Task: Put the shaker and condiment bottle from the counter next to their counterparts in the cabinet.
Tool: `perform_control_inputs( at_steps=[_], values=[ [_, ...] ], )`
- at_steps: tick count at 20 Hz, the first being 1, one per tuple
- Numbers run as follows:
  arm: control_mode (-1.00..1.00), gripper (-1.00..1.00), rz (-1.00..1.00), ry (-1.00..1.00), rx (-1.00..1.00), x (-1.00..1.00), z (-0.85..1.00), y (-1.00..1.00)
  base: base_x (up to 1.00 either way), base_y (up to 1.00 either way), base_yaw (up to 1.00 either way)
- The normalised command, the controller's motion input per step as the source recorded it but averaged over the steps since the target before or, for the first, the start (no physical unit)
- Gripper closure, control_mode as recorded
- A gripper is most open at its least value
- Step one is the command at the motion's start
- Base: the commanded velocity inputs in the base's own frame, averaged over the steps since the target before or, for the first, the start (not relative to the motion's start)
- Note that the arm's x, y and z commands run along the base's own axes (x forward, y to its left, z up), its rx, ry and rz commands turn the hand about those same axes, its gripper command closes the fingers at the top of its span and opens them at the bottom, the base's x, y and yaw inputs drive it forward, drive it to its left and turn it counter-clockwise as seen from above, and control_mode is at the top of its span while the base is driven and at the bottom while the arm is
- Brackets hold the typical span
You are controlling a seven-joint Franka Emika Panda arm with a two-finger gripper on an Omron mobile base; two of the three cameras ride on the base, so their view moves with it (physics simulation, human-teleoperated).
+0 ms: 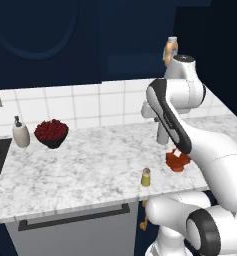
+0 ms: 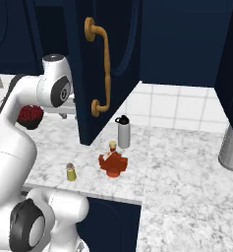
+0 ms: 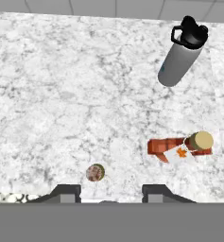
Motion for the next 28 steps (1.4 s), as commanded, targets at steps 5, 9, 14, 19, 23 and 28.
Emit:
perform_control_inputs(
  at_steps=[5, 9, 14, 19, 23, 28],
  values=[
    [-1.00, -1.00, 0.00, 0.00, 0.00, -0.33, 0.00, 0.00, 0.00, 0.00, 0.00],
    [-1.00, -1.00, -0.21, -0.10, 0.00, -0.86, -0.19, 0.21, 0.00, 0.00, 0.00],
    [-1.00, -1.00, -0.41, -0.20, 0.00, -0.17, -0.26, 0.62, 0.00, 0.00, 0.00],
    [-1.00, -1.00, -0.67, -0.02, 0.00, 0.00, -0.26, 0.14, 0.00, 0.00, 0.00],
    [-1.00, -1.00, -0.73, 0.00, 0.00, 0.00, -0.37, 0.04, 0.00, 0.00, 0.00],
    [-1.00, -1.00, -0.56, 0.00, -0.04, 0.26, -0.49, 0.31, 0.00, 0.00, 0.00]
  ],
)
